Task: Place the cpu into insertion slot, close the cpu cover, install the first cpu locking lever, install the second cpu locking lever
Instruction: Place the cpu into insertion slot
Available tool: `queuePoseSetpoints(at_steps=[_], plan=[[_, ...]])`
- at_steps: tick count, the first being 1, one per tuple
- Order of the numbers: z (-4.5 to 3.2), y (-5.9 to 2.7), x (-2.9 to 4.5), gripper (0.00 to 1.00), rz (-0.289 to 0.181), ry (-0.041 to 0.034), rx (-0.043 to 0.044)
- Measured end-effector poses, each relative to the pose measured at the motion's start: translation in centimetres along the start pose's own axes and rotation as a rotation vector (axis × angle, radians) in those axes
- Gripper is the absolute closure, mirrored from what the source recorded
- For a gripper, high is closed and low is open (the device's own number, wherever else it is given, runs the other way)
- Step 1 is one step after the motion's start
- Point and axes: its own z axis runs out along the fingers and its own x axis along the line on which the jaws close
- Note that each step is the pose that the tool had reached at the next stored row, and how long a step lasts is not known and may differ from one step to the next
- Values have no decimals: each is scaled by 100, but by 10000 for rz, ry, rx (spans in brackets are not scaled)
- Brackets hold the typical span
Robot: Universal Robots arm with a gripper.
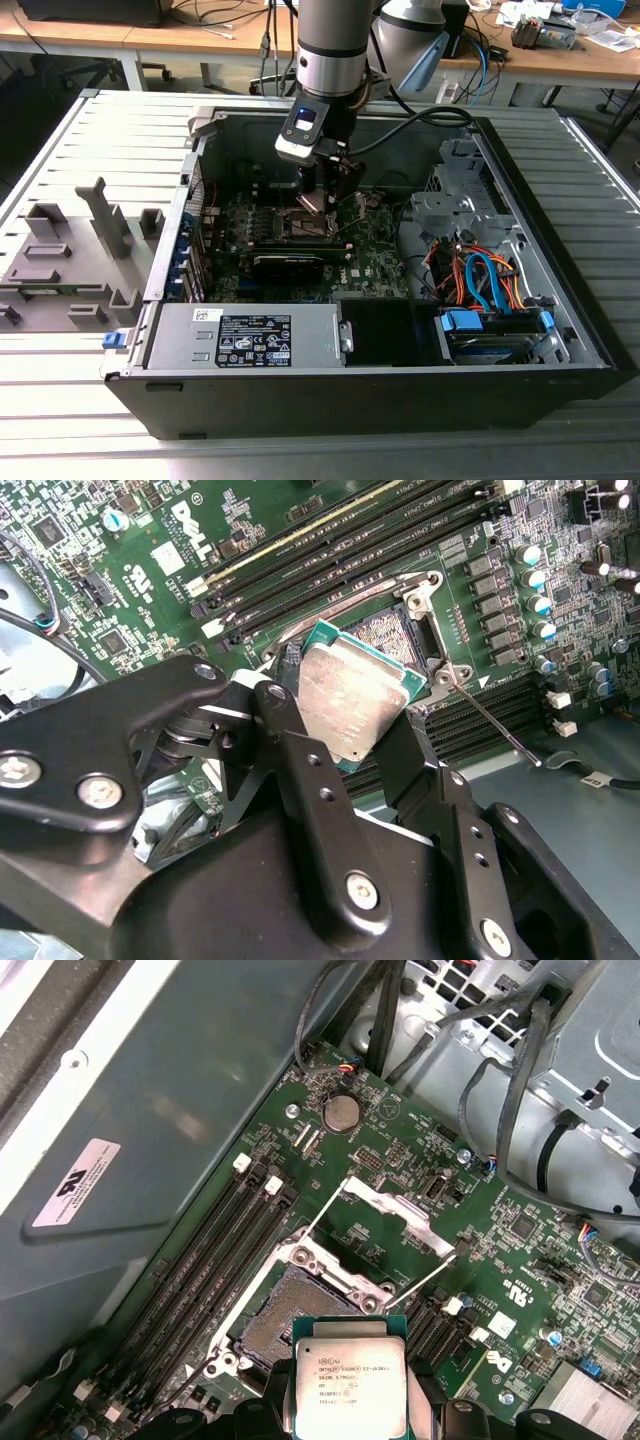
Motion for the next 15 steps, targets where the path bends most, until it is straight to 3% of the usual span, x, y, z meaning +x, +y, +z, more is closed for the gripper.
queuePoseSetpoints(at_steps=[15], plan=[[0,0,0,46,104,3,4]])
